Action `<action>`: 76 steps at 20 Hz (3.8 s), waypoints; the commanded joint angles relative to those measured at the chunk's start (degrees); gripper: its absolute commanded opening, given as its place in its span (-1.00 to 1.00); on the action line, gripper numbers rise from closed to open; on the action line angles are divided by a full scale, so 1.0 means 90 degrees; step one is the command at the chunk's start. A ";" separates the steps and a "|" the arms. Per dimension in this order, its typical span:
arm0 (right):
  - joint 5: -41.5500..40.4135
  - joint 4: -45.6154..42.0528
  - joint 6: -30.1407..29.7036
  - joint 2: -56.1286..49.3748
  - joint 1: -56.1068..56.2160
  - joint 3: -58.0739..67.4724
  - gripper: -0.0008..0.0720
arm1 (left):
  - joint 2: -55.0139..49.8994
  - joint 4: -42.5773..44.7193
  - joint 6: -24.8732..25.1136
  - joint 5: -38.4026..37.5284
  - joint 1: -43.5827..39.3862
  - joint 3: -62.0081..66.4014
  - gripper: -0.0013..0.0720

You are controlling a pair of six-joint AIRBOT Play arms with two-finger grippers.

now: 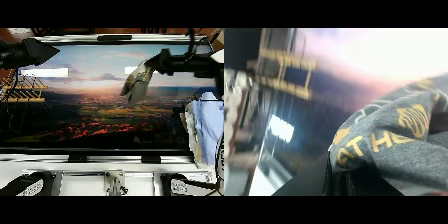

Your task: Fold the shirts.

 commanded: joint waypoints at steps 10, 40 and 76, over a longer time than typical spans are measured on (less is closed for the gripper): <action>0.0180 -0.1292 0.0653 0.0092 -0.2516 0.1282 -0.77 | 0.0005 0.0000 0.0019 0.0000 0.0005 0.0002 -0.87; 0.3723 -0.7040 0.0882 0.1275 -0.3825 0.1273 -0.77 | 0.0010 0.0000 0.0265 0.0002 0.0005 0.0002 -0.87; 0.1022 -0.7269 0.1666 0.2212 -0.1685 0.1253 0.48 | -0.1532 0.4733 -0.0491 -0.2562 -0.0296 0.0986 -0.88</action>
